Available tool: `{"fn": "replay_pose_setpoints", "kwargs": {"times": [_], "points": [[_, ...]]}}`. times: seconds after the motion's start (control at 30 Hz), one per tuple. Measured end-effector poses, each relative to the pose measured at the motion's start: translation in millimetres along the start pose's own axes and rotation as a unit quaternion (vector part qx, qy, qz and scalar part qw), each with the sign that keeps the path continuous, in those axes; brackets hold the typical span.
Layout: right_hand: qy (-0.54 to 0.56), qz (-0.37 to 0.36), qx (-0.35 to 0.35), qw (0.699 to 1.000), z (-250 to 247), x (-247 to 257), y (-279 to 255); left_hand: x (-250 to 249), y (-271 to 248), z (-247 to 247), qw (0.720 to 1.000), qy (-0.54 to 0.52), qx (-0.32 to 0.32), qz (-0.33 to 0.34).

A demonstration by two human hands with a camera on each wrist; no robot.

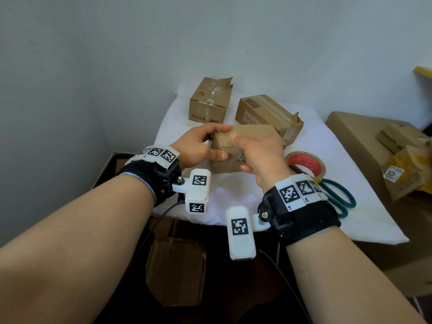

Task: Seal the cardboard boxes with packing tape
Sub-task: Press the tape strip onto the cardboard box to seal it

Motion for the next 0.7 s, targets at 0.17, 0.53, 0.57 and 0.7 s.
{"fn": "replay_pose_setpoints", "kwargs": {"times": [0.17, 0.53, 0.57, 0.7], "points": [[0.009, 0.01, 0.006, 1.0, 1.4, 1.5, -1.8, 0.8, -0.1, 0.7, 1.0, -0.004, 0.005, 0.0], [0.088, 0.051, 0.045, 0.994, 3.0, 7.8, -5.3, -0.4, -1.9, 2.0, 1.0, -0.012, 0.015, 0.009], [0.094, 0.053, 0.048, 0.993, 3.1, 8.8, -5.1, -0.1, -1.9, 1.9, 1.0, -0.015, 0.013, 0.009], [0.08, 0.053, 0.044, 0.994, 3.0, 7.2, -4.9, 1.3, -0.8, 1.3, 1.0, -0.007, 0.013, 0.008]]}}
Point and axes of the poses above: each hand's wrist, its own y-axis towards the middle knuckle, its own z-axis out of the palm, x = y × z, the point moved 3 cm from there along y, towards the middle knuckle, and after that the axes turned 5 degrees about -y, right-handed, at the moved point
